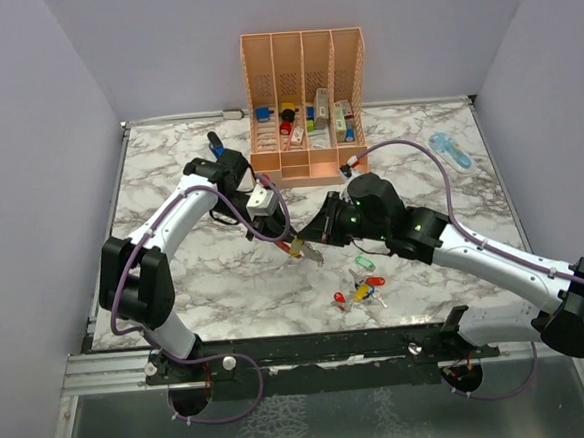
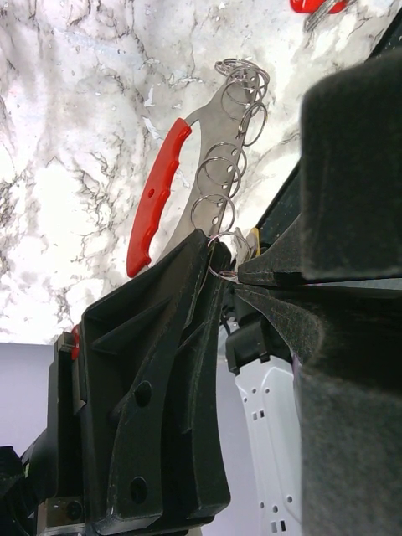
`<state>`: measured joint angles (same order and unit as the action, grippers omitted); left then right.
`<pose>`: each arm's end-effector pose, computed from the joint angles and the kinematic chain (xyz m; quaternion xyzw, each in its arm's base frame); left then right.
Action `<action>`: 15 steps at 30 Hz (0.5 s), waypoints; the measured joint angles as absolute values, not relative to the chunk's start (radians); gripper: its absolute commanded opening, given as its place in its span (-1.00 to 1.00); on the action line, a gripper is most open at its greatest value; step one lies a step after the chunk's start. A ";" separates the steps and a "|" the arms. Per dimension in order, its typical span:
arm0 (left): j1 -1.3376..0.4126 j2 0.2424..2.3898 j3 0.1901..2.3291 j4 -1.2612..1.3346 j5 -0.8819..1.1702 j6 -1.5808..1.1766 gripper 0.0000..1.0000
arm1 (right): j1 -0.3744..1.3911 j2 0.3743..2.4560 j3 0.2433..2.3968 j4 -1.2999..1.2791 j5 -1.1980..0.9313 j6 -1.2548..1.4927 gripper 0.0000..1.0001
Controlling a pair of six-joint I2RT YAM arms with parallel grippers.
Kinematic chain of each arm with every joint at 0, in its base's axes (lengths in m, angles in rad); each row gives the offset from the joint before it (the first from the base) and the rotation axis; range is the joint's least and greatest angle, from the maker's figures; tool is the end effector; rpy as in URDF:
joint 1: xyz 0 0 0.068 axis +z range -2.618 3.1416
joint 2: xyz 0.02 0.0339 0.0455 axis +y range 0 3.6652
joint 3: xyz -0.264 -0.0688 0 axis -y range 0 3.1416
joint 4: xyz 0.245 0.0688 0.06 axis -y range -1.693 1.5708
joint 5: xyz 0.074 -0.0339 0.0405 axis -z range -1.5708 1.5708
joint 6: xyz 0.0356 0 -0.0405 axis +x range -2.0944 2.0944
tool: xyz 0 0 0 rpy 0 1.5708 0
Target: Put the keys on the keyring
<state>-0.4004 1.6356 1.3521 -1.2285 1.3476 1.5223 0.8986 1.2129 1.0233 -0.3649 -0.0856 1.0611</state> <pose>0.2571 -0.1465 0.2843 0.6510 0.4321 -0.5159 0.3512 0.1673 0.2151 0.3159 0.0501 0.8717 0.4245 0.2398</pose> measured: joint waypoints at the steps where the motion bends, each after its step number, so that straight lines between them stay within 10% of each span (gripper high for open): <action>1: -0.400 1.636 1.352 -1.229 1.349 1.522 -1.00 | 0.899 1.213 1.023 -0.365 -0.086 1.064 -0.98; 15: -0.398 1.636 1.352 -1.233 1.361 1.530 -1.00 | 0.902 1.245 1.057 -0.364 -0.085 1.069 -0.96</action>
<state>-0.3981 1.6356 1.3518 -1.2327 1.3609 1.5295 0.9024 1.2453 1.0573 -0.3645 -0.0853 1.0695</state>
